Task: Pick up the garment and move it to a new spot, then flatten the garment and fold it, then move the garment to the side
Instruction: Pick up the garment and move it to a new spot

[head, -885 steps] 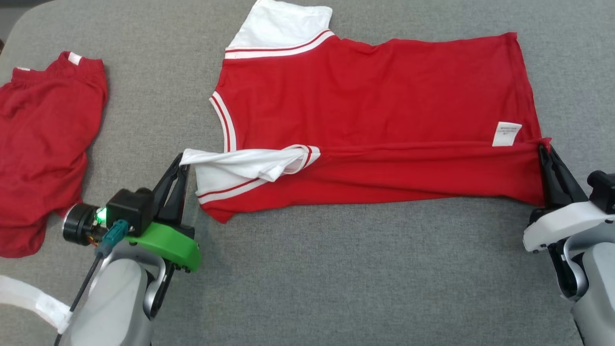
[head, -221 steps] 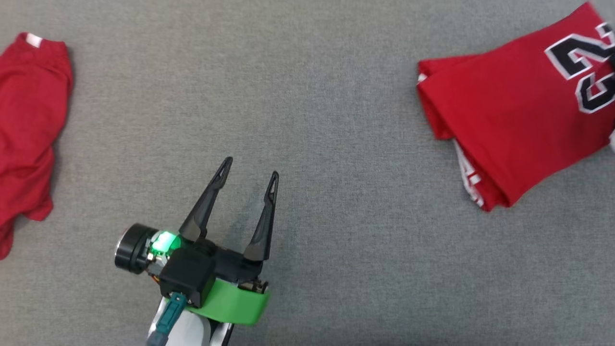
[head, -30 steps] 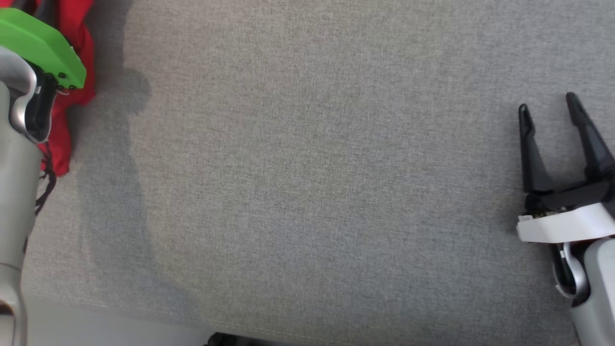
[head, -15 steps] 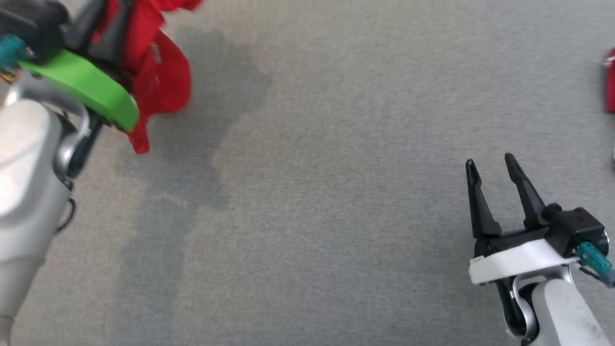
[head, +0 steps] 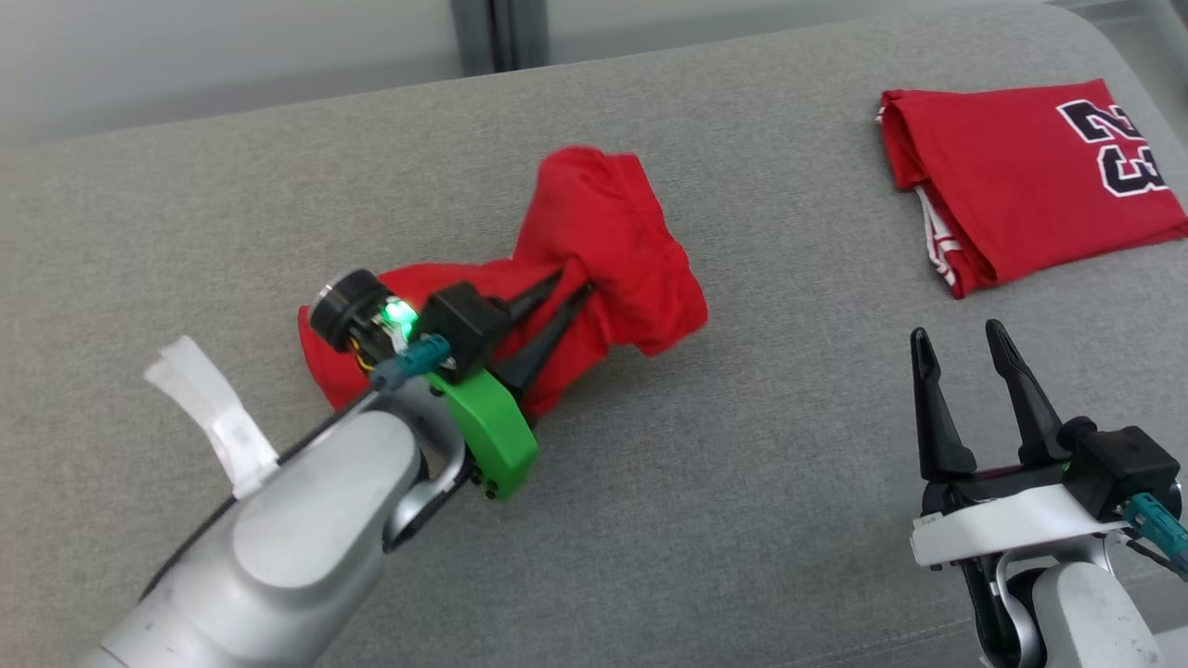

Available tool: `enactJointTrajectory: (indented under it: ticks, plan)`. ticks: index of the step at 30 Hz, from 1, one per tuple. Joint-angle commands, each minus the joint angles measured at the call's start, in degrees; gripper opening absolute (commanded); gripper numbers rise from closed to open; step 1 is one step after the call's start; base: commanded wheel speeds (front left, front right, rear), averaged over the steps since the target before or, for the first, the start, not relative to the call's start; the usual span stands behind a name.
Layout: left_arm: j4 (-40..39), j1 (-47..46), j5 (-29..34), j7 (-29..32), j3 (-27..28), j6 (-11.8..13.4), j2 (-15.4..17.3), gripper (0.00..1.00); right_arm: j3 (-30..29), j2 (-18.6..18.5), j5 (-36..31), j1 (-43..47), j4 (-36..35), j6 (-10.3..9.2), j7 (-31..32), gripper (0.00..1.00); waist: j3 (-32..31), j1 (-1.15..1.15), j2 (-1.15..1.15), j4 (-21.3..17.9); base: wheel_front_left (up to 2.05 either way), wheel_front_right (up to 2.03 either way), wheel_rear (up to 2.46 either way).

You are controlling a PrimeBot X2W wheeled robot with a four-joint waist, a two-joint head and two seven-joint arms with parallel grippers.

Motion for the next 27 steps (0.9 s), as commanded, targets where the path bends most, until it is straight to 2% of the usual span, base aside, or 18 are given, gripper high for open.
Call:
enactJointTrajectory:
  ticks: [1,7,8,9,13,16,22,27]
  plan:
    - [1.4,1.3,1.0,-0.5,-1.6,-0.3,-0.9,0.0,-0.1,0.4,0.3,0.2,-0.4,-0.01,0.0,1.0,0.2,0.0,-0.01,-4.4,0.0,0.0,0.0]
    - [11.1,3.0,2.1,-3.3,-5.7,-0.8,-6.3,0.0,0.2,0.8,0.0,-1.2,-0.5,-0.01,0.0,1.0,2.8,0.0,-0.01,-4.6,0.0,0.0,0.0]
    - [12.5,3.2,2.2,-3.7,-5.8,-0.6,-7.0,0.44,0.3,0.8,0.0,-1.3,-0.4,-0.01,0.0,1.0,2.9,0.0,-0.01,-4.5,0.0,0.0,0.0]
    - [13.8,3.2,2.7,-4.4,-6.1,-0.2,-8.0,1.0,0.3,0.8,-0.1,-1.5,-0.2,-0.01,0.0,1.0,2.9,0.0,-0.01,-4.3,0.0,0.0,0.0]
    - [15.4,4.6,1.8,-6.6,-3.7,1.2,-10.5,1.0,0.6,0.9,-0.6,-0.8,0.9,-0.01,0.0,1.0,0.4,0.0,-0.01,-2.5,0.0,0.0,0.0]
    - [14.6,6.5,1.3,-7.0,-0.5,3.5,-10.6,1.0,1.3,0.8,-0.5,0.5,1.9,-0.01,0.0,1.0,-2.8,0.0,-0.01,-0.5,0.0,0.0,0.0]
    - [6.1,15.7,0.9,-6.9,12.6,8.7,-9.3,1.0,2.7,0.4,-0.6,3.3,3.8,-0.01,0.0,1.0,-9.0,0.0,-0.01,4.8,0.0,0.0,0.0]
    - [-1.2,25.9,3.4,-6.9,22.8,10.8,-9.3,1.0,3.0,0.5,0.2,5.2,3.7,-0.01,0.0,1.0,-12.2,0.0,-0.01,8.9,0.0,0.0,0.0]
